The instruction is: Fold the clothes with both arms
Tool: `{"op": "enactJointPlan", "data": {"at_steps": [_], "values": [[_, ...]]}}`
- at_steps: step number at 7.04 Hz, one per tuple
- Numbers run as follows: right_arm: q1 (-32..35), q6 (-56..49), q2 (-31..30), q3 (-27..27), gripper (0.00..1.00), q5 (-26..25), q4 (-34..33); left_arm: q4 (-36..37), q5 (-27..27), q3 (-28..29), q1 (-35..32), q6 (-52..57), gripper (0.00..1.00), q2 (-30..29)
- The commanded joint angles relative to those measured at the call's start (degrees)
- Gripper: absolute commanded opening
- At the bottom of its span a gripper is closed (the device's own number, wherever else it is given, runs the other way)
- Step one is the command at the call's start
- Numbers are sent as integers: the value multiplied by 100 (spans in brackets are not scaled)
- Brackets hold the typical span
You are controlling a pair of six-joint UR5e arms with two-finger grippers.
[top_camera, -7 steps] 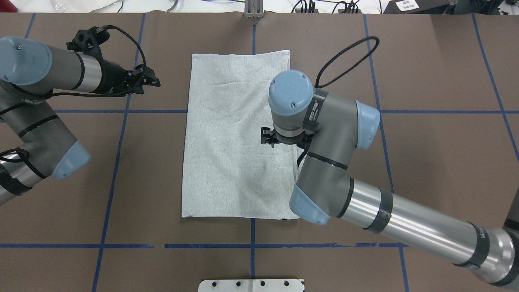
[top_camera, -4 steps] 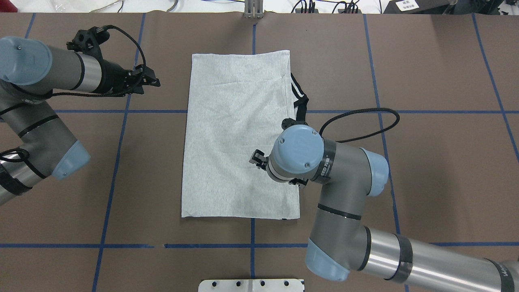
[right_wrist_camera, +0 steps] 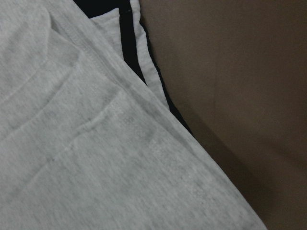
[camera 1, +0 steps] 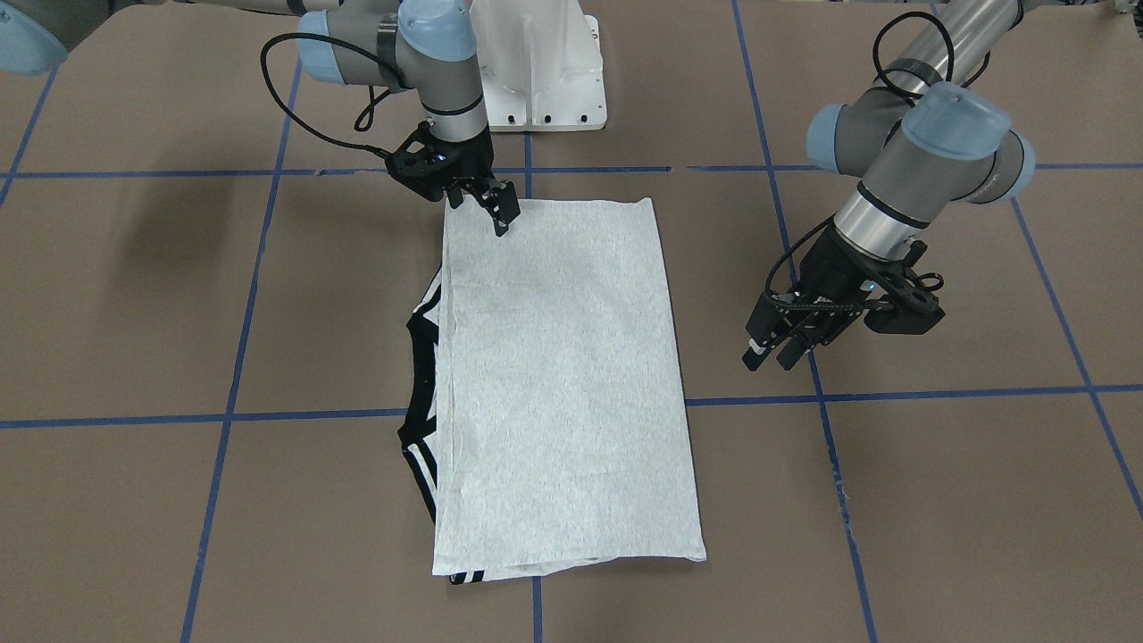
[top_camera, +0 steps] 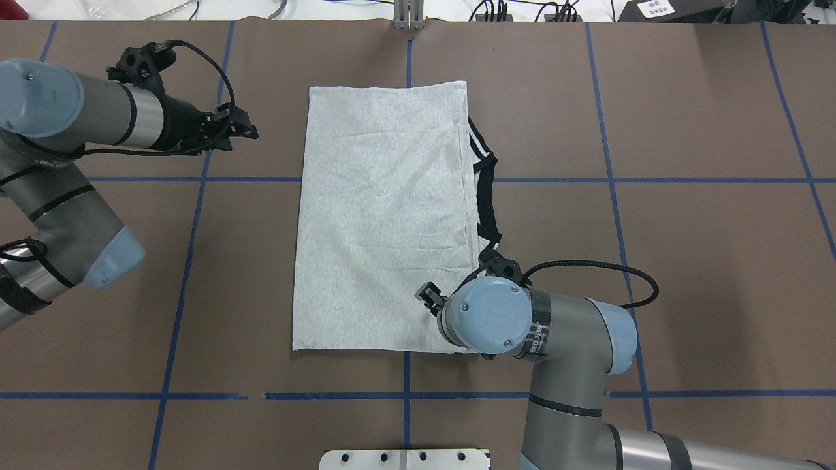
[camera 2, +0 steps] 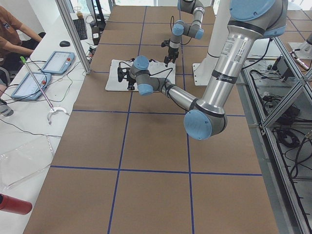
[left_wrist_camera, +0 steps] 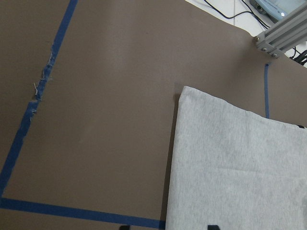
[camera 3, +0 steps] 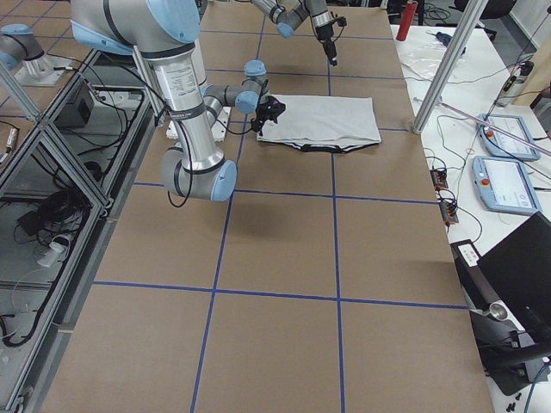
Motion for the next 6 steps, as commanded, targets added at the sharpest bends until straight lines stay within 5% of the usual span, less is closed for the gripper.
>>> {"op": "enactJointPlan", "data": {"at_steps": [1, 3, 4, 5, 6], "values": [[-53, 51, -46, 5, 100, 5, -3, 0, 16, -1, 0, 0, 62, 0], [-97, 51, -108, -4, 97, 5, -3, 0, 34, 17, 9, 0, 62, 0], [-97, 60, -99, -4, 76, 23, -3, 0, 34, 8, 9, 0, 62, 0], [-97, 60, -90, -13, 42, 49, -3, 0, 34, 8, 0, 0, 62, 0], [-97, 51, -108, -21, 19, 49, -3, 0, 34, 8, 0, 0, 62, 0]]}}
